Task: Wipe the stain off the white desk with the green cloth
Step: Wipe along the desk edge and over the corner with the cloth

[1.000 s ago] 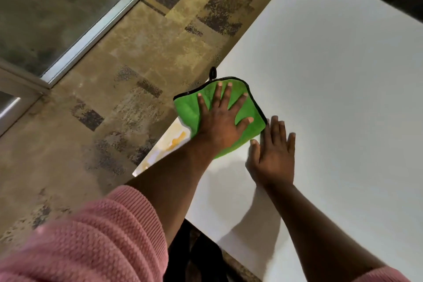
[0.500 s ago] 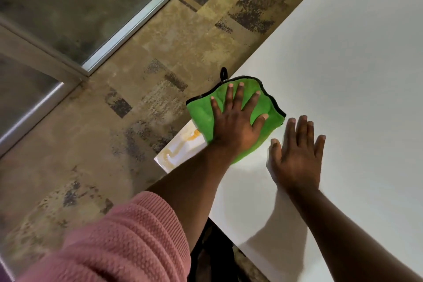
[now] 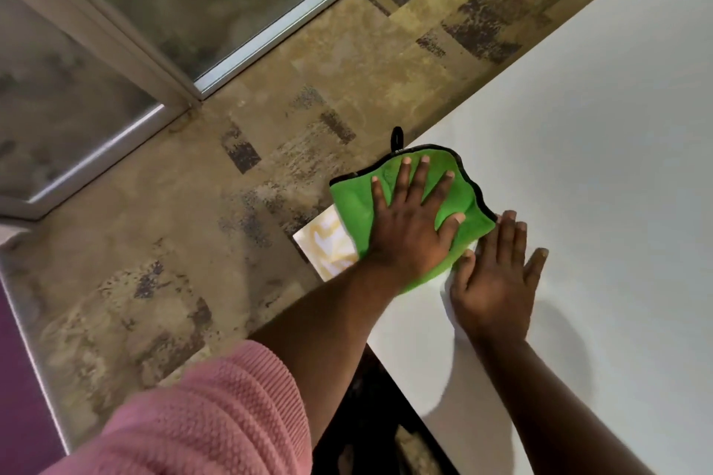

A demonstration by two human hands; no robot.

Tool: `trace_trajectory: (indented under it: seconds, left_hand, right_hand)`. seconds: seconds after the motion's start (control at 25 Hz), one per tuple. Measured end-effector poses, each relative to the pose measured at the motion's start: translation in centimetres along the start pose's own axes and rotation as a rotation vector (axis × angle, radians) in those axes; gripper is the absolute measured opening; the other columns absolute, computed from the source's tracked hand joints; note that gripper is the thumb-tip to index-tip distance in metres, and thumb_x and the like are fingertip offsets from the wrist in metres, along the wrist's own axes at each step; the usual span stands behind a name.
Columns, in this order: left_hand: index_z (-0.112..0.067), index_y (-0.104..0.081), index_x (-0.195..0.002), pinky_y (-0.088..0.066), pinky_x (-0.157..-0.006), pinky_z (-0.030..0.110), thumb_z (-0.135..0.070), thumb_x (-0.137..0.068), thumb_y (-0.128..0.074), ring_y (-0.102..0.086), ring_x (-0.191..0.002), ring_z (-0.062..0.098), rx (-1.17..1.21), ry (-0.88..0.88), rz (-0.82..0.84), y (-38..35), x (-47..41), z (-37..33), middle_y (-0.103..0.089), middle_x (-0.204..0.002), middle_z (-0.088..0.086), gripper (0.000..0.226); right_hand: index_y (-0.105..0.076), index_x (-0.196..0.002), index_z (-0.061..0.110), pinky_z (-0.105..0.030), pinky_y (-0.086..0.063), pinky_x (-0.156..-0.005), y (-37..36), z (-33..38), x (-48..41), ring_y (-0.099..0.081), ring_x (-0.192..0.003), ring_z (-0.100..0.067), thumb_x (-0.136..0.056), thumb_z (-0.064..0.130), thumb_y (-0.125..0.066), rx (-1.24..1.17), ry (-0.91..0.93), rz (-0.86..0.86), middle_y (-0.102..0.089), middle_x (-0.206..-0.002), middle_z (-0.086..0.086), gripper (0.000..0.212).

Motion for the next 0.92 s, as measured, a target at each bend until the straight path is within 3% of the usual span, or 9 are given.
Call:
trace_trajectory:
  seconds: [0.2,0.48,0.72,0.92]
  left_hand:
    - [-0.036,-0.025,-0.163,-0.013,-0.123,0.07,-0.067,-0.1,-0.03,-0.01,-0.162,0.03,0.004,0.0,0.037,0.7,-2.3,1.2,-0.014,-0.175,0.006,0.07]
    - [-0.035,-0.024,-0.163,-0.012,-0.124,0.069,-0.066,-0.101,-0.029,-0.01,-0.162,0.03,0.007,0.107,0.032,0.9,8.5,3.0,-0.015,-0.175,0.005,0.07]
    - [-0.036,-0.022,-0.164,-0.011,-0.123,0.07,-0.066,-0.1,-0.03,-0.007,-0.162,0.03,0.024,0.151,0.06,1.6,3.5,4.8,-0.013,-0.175,0.005,0.071]
    - [-0.029,-0.023,-0.165,-0.008,-0.123,0.071,-0.064,-0.102,-0.028,-0.007,-0.162,0.032,0.007,0.242,-0.01,0.5,9.7,2.7,-0.013,-0.175,0.009,0.072]
  right_hand:
    - [-0.022,-0.163,0.004,-0.061,-0.01,-0.129,-0.5,-0.4,-0.1,-0.013,-0.162,-0.031,-0.103,0.034,-0.027,0.072,-0.004,0.012,-0.016,-0.174,-0.015,0.067]
    - [-0.024,-0.162,0.003,-0.065,-0.016,-0.127,-1.0,-0.3,-0.1,-0.02,-0.159,-0.035,-0.102,0.037,-0.027,0.099,0.0,-0.011,-0.023,-0.171,-0.018,0.069]
    - [-0.023,-0.162,0.004,-0.065,-0.016,-0.126,-1.9,-0.9,-0.1,-0.02,-0.159,-0.035,-0.102,0.038,-0.028,0.118,0.015,-0.035,-0.023,-0.171,-0.018,0.069]
    - [-0.014,-0.163,0.003,-0.065,-0.011,-0.127,-1.4,-0.6,-0.2,-0.012,-0.161,-0.034,-0.105,0.057,-0.021,0.139,0.027,0.03,-0.014,-0.173,-0.019,0.08]
Point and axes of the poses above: each hand's wrist, its own x-axis away from the middle knuckle, its own y-axis out of the back of the hand, z = x × y, the point moved 1 cm from there along -x, towards the middle knuckle
